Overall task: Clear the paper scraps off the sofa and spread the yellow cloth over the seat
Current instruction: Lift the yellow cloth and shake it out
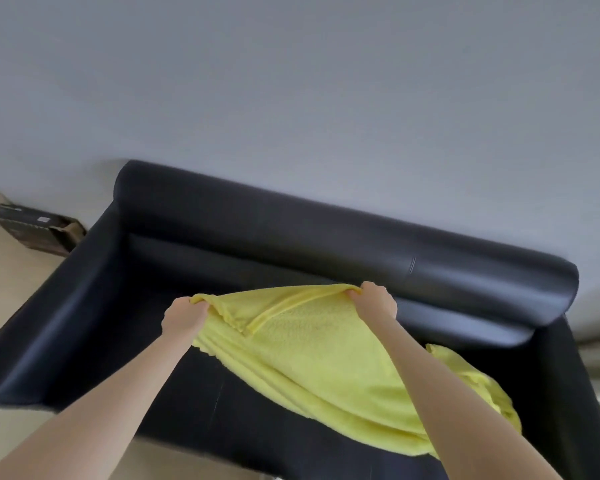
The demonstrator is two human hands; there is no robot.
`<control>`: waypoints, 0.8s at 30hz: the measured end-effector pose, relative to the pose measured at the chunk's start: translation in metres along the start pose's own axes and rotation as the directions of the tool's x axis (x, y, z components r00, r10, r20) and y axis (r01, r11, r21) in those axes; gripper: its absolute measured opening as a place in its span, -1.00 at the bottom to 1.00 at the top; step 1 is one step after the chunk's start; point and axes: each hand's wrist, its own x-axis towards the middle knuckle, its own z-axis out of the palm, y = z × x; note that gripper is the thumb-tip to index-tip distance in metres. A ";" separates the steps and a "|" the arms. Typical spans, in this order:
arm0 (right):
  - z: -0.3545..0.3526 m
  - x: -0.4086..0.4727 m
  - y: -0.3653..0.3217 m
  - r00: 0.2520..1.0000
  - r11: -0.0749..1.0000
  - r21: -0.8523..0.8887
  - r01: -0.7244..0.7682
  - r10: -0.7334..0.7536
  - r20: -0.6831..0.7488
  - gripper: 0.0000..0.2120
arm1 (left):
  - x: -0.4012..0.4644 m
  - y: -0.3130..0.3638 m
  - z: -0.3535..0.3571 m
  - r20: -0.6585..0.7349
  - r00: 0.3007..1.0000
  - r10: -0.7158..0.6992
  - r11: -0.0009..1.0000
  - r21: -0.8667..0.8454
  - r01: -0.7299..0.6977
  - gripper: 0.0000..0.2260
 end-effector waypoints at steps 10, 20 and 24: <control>0.117 0.068 -0.081 0.983 0.976 -0.146 0.163 -0.147 0.110 -0.76 | 0.117 -0.052 0.014 0.048 0.969 -0.241 0.970 -0.018 0.243 -0.60; 0.248 0.091 -0.172 0.963 0.974 -0.165 0.153 -0.109 0.247 -0.75 | 0.252 -0.124 -0.003 0.092 0.888 -0.452 0.892 0.021 0.452 -0.39; 0.303 0.103 -0.223 0.967 0.981 -0.151 0.119 -0.080 0.243 -0.75 | 0.330 -0.155 -0.019 0.120 0.892 -0.436 0.900 0.069 0.430 -0.33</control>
